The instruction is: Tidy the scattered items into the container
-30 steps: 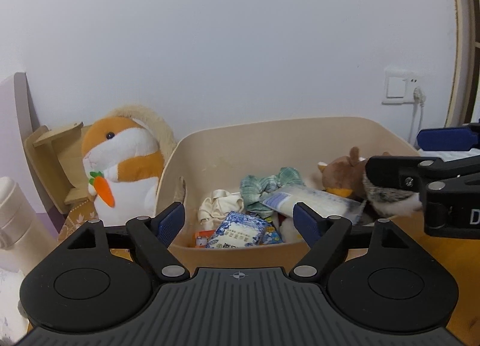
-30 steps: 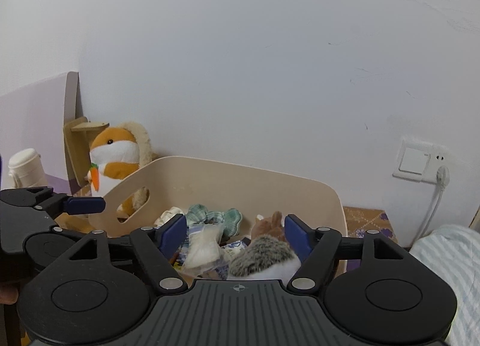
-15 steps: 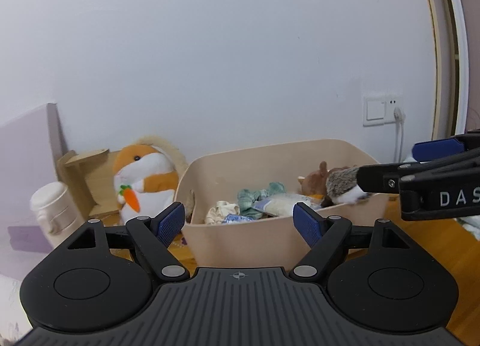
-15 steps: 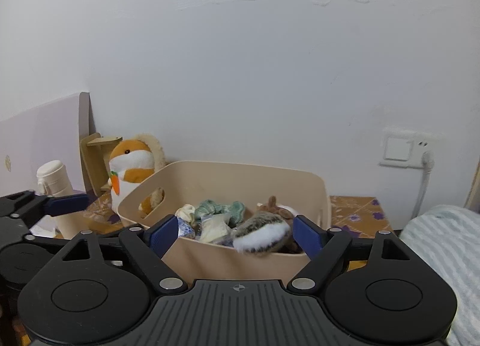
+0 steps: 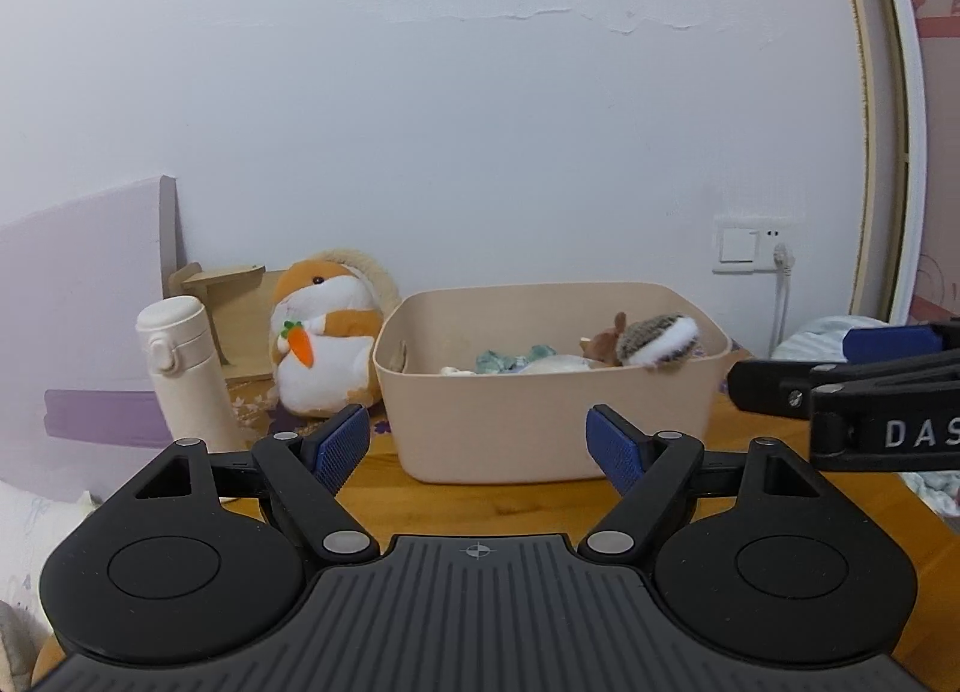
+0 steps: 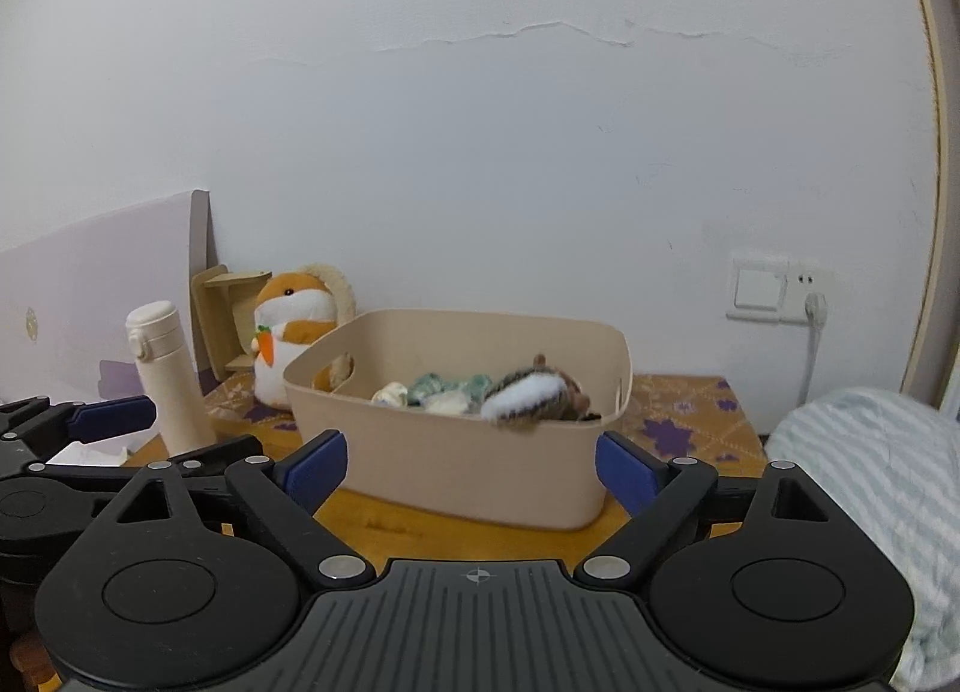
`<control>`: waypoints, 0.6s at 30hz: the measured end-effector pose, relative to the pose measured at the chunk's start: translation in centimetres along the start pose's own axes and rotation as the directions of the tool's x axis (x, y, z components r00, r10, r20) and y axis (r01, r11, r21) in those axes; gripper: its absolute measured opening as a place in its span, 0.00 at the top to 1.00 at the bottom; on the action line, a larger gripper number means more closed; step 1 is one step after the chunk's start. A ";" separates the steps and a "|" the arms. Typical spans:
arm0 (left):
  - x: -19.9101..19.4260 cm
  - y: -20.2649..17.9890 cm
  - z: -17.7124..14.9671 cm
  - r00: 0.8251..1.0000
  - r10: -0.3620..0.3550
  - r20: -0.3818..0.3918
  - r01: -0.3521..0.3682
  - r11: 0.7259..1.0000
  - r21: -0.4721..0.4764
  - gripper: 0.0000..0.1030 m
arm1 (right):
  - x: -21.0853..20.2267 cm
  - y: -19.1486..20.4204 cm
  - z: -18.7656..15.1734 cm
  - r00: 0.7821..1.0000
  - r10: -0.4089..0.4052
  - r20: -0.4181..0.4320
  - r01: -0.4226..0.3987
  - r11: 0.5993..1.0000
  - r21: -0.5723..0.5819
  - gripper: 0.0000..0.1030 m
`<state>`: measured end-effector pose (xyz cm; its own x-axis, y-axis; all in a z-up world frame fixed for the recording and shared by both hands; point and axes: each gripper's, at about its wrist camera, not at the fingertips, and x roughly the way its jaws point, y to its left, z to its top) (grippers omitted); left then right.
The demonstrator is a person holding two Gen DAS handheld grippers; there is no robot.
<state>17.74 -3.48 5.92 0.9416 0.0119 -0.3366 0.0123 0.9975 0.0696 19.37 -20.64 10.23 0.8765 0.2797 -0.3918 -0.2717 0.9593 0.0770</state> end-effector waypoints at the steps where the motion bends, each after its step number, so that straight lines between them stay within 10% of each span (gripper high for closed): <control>1: -0.5 -0.1 -0.2 1.000 0.000 0.001 0.000 1.000 -0.001 0.22 | -0.5 0.0 -0.3 1.000 0.000 0.003 0.000 1.000 0.008 0.10; 18: -8.0 -1.0 -3.7 1.000 0.020 -0.017 -0.020 1.000 -0.013 0.22 | -9.6 0.8 -4.7 0.988 -0.115 0.102 0.111 0.993 0.043 0.00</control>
<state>8.99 -4.27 5.07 0.9356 0.0332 -0.3514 -0.0113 0.9979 0.0644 8.86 -22.70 9.72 0.9378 0.1701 -0.3027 -0.1554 0.9852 0.0725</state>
